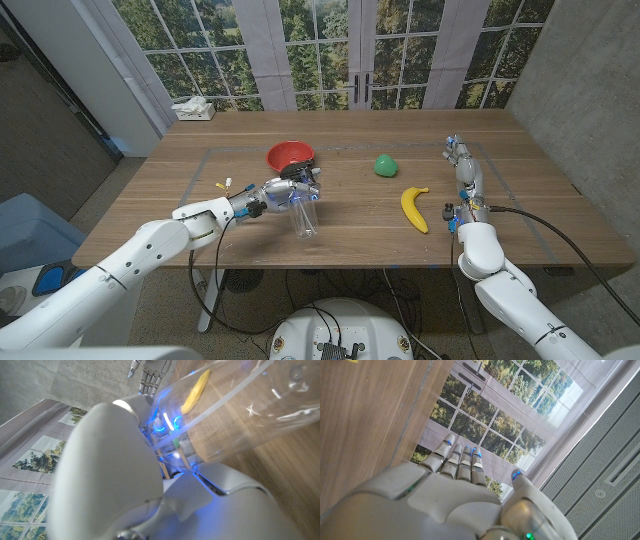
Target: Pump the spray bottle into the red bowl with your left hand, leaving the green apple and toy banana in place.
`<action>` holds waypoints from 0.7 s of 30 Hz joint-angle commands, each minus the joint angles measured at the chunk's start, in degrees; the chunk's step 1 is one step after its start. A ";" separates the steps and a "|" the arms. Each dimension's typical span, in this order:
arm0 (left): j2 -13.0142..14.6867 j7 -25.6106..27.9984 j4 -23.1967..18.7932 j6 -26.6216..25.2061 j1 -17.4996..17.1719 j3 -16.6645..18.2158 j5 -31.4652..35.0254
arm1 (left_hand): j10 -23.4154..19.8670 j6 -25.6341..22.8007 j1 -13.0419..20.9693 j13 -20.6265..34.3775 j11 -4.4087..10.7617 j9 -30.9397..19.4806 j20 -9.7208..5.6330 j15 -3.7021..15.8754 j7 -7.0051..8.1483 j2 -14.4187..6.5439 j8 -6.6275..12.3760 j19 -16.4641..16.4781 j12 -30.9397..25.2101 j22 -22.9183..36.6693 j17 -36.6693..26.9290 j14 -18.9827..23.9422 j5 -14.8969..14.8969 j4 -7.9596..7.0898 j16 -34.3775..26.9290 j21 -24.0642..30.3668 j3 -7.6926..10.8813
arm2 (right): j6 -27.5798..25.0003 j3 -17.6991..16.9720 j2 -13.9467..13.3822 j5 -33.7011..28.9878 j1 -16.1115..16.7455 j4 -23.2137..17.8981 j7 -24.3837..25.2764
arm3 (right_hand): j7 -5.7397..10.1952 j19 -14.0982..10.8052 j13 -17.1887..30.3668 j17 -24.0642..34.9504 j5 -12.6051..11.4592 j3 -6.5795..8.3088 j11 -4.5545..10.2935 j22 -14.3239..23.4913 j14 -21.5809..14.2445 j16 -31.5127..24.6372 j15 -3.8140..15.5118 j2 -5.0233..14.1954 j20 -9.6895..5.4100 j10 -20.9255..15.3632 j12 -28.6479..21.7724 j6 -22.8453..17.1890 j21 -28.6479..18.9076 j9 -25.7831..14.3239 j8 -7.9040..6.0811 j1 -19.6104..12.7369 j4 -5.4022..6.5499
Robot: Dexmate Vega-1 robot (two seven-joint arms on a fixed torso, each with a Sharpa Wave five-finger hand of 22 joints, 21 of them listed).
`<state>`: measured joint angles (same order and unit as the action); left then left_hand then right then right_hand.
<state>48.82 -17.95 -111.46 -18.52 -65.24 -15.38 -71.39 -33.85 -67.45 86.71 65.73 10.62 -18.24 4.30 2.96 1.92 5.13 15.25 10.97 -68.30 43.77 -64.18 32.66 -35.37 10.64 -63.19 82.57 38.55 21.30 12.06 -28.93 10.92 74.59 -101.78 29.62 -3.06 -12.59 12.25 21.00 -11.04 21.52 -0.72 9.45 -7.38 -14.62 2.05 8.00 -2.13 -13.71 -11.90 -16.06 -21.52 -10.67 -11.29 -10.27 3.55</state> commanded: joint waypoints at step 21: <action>3.64 16.43 -9.90 18.91 -13.82 7.22 18.04 | -0.55 -0.15 14.36 -0.39 -0.37 -0.72 0.01 6.32 -0.94 -13.21 -0.68 0.25 -1.67 -1.24 0.81 0.62 0.57 1.27 -1.82 1.76 2.43 | 6.63 1.84 1.60 0.10 -4.20 6.18 -3.23 | 0.06 -0.77 0.16 -0.01 -0.20 0.23 -0.12 0.16 -0.43 -0.01 0.21 0.52 -0.56 -0.49 -0.21 -0.54 0.76 -0.19 -0.28 0.54 -0.43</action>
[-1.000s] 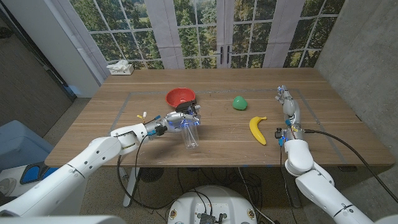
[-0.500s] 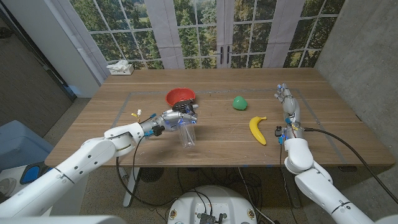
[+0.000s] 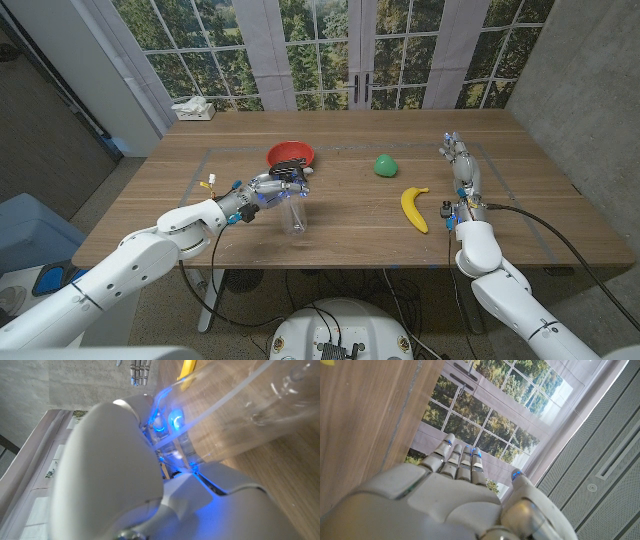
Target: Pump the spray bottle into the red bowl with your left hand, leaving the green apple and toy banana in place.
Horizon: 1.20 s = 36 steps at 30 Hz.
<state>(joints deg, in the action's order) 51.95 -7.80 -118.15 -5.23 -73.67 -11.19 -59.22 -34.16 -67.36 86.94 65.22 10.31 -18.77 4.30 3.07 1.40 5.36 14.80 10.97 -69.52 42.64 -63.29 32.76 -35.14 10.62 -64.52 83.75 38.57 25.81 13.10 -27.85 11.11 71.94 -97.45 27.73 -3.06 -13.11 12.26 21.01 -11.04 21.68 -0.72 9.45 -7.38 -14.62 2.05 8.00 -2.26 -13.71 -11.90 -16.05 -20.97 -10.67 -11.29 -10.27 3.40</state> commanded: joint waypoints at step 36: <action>-3.69 22.60 -11.70 4.04 -17.35 14.15 19.38 | 0.00 -0.80 14.06 -1.05 -0.23 -0.20 -0.06 5.97 -1.29 -12.97 -1.53 0.12 -2.20 -1.88 1.51 0.28 0.83 1.31 -2.84 3.00 3.90 | 4.41 1.80 1.14 0.41 -3.88 4.25 -3.42 | 0.01 -0.66 0.12 -0.10 -0.22 0.12 -0.17 0.18 -0.47 0.02 0.17 0.74 -0.44 -0.50 -0.14 -0.53 1.11 -0.17 -0.22 0.58 -0.39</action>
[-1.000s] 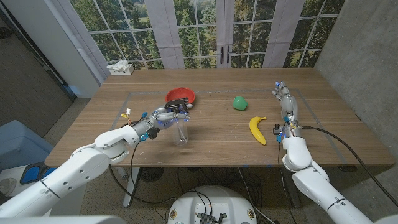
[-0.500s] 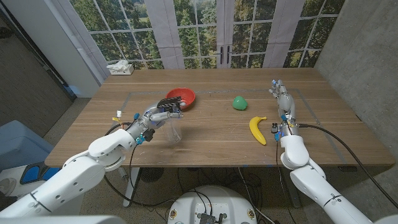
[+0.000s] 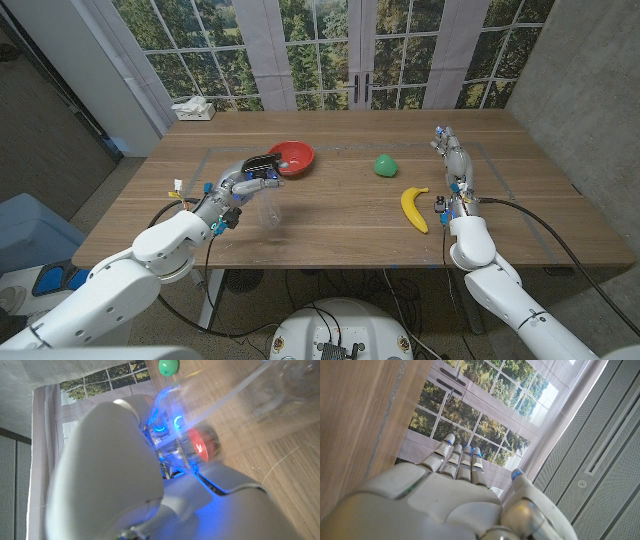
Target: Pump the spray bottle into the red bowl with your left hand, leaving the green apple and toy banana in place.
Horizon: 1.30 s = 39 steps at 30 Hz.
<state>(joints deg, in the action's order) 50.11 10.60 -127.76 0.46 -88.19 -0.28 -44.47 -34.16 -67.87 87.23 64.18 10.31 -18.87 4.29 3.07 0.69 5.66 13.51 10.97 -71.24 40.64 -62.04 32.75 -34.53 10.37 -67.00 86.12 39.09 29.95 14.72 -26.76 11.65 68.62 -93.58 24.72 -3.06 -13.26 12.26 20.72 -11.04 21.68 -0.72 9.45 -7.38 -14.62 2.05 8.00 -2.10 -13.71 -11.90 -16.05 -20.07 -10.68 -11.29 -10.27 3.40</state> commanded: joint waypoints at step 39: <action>-9.39 10.18 -0.31 -5.24 0.26 4.10 13.92 | -0.03 -0.64 13.69 -1.24 -1.07 -1.60 -1.48 5.72 -2.55 -12.42 -0.53 2.51 -1.87 -1.06 2.04 0.34 0.30 1.58 -2.13 2.05 4.76 | 1.87 0.91 0.05 2.29 -2.81 2.96 -3.44 | -0.07 -1.05 0.08 0.00 -0.24 0.24 -0.25 0.20 -0.60 0.13 0.08 0.80 -0.65 -0.46 -0.07 -0.54 1.20 -0.16 -0.18 0.74 -0.37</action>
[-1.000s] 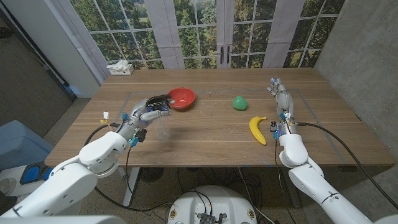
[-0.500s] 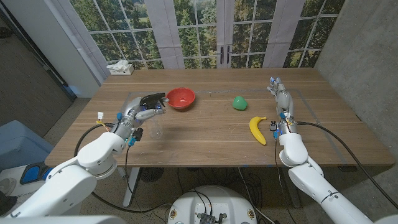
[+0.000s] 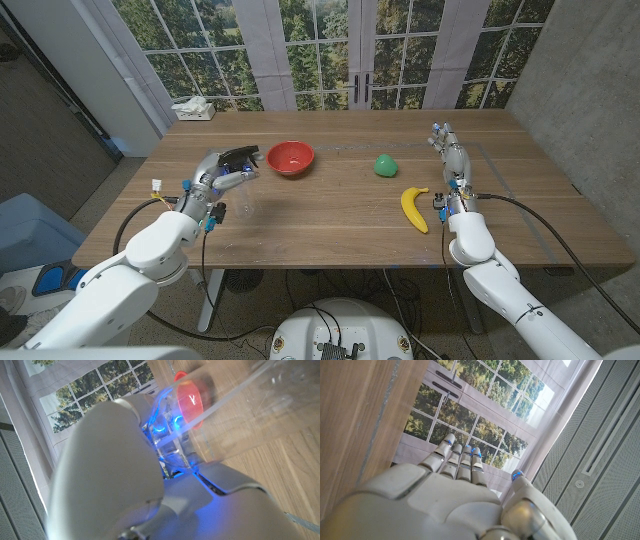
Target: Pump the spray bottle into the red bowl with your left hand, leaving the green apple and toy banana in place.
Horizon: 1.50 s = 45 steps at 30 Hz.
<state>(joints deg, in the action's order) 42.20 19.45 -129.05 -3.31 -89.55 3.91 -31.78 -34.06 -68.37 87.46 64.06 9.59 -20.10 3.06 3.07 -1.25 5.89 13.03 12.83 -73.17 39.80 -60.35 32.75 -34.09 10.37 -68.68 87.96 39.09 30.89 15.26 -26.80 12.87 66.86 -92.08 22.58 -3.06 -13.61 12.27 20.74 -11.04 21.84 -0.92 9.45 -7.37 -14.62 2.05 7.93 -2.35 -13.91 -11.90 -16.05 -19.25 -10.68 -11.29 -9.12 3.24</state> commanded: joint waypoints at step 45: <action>0.44 4.58 8.82 -7.61 16.10 -7.72 2.75 | -0.23 -0.52 13.35 -2.54 -0.46 -0.95 -0.75 5.75 -1.34 -12.28 -0.75 1.02 -1.05 -1.59 1.41 0.60 -0.44 1.53 -1.43 0.59 5.08 | 4.31 1.47 -0.62 3.94 -2.77 2.83 -6.94 | 0.00 -1.42 0.04 0.01 -0.20 -0.02 -0.12 0.23 -0.59 0.12 0.13 0.89 -0.35 -0.38 -0.06 -0.58 1.75 -0.15 -0.16 -0.19 -0.28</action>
<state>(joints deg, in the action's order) 42.21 22.43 -121.18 -9.58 -75.69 -2.41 -29.21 -33.87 -68.79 87.69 61.44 9.38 -20.88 2.35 3.07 -2.26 6.11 12.35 13.54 -73.90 38.22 -58.92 32.75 -34.09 10.37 -69.94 88.17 39.09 34.51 16.59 -27.21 16.29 64.44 -89.50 16.78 -3.06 -14.42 12.27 20.75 -11.04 21.84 -0.92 9.45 -7.38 -14.62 2.05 7.93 -2.35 -13.91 -11.90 -16.05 -17.73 -10.68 -11.29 -9.13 3.24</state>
